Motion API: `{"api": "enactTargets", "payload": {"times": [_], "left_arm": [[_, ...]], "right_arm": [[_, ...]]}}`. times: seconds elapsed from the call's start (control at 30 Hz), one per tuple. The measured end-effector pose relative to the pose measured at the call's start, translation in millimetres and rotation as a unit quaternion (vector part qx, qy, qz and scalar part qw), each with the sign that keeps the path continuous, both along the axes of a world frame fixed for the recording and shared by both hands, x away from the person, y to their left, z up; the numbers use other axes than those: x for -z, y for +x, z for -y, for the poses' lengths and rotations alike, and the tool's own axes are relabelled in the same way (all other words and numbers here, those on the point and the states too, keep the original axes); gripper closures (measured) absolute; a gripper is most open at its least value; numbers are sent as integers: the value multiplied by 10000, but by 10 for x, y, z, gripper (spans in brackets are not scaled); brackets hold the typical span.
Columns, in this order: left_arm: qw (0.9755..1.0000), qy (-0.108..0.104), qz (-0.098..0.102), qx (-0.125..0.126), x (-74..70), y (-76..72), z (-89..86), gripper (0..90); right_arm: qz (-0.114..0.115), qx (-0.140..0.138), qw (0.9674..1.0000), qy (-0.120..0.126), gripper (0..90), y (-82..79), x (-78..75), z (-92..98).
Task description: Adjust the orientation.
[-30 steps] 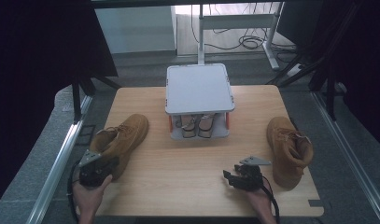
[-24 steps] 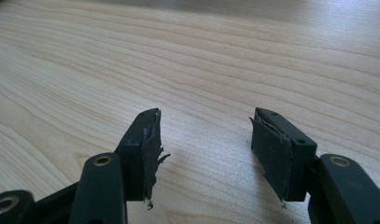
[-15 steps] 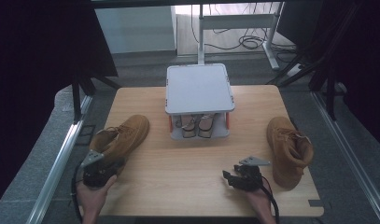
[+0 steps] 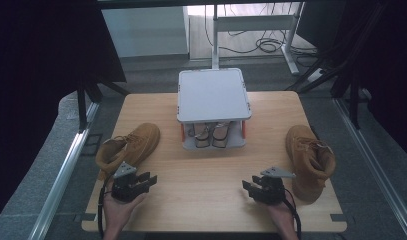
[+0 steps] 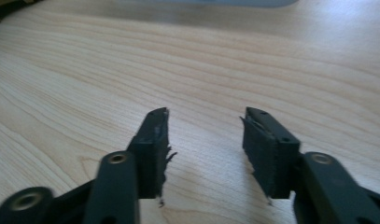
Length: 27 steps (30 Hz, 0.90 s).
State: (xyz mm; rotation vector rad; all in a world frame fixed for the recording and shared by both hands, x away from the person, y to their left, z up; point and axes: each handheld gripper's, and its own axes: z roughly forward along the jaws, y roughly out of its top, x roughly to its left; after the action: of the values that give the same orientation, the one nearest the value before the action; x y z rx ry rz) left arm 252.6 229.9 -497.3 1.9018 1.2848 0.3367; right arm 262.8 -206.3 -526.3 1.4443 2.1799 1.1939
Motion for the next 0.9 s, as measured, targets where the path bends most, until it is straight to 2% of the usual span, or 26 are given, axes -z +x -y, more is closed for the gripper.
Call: {"api": "enactTargets", "payload": {"times": [0.07,0.2,0.33,0.4,0.5,0.57,0.63,0.9], "left_arm": [[9999,121,9,2,24,2,53,527],[9998,158,6,72,49,8,113,488],[9998,174,0,133,65,2,142,456],[9997,120,-85,215,78,15,156,435],[9998,17,-77,196,82,27,180,421],[9999,91,11,109,82,25,206,411],[9996,266,65,73,84,37,235,400],[9998,154,58,141,94,43,256,401]], "right_arm": [[5,-5,10000,49,622,-2,-14,23],[51,17,10000,18,779,-10,-34,75],[175,89,9998,-75,861,-30,-56,112],[231,148,9996,-75,876,-43,-70,139],[345,261,9990,-88,891,-72,-92,199],[379,302,9988,-121,892,-85,-106,252],[410,342,9985,-149,892,-99,-117,305],[507,570,9968,-219,893,-206,-158,520]]}}
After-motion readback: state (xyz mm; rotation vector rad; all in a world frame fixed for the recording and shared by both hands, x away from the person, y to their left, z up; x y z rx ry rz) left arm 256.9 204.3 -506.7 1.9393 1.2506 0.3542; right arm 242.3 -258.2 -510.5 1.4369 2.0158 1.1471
